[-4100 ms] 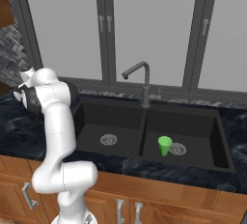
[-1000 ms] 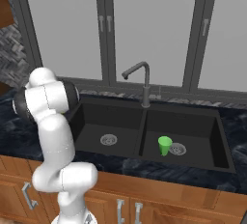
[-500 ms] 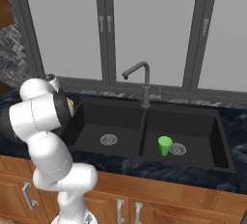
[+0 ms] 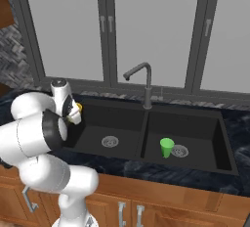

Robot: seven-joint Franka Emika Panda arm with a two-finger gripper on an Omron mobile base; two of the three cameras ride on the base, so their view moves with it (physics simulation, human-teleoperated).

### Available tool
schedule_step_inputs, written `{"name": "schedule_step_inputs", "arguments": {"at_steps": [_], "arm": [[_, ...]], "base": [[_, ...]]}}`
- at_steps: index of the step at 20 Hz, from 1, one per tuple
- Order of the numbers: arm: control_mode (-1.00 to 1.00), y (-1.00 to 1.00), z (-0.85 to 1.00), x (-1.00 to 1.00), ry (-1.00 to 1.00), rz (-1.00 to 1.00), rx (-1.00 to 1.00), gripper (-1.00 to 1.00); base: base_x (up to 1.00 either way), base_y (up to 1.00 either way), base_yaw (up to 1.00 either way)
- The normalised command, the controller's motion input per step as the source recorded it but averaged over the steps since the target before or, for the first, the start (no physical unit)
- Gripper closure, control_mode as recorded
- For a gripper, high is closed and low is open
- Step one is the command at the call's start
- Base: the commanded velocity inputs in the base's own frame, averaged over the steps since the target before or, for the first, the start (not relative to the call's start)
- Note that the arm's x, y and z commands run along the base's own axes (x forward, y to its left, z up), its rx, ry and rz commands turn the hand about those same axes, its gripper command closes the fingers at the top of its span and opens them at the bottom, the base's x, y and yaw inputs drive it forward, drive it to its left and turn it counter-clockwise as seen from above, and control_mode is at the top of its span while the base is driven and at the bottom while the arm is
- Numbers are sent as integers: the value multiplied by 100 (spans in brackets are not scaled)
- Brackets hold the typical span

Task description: Place the mug in the left basin and the cup in the right basin of the sink.

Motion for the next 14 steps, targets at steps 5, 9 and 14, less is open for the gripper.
{"name": "schedule_step_inputs", "arguments": {"at_steps": [5, 9, 14], "arm": [[-100, -40, 0, -7, 0, -5, 0, 100], [-100, -31, -8, -2, 1, -4, 0, 100], [-100, -24, -11, 0, 4, -3, 0, 100]], "base": [[0, 0, 0], [0, 0, 0], [0, 0, 0]]}}
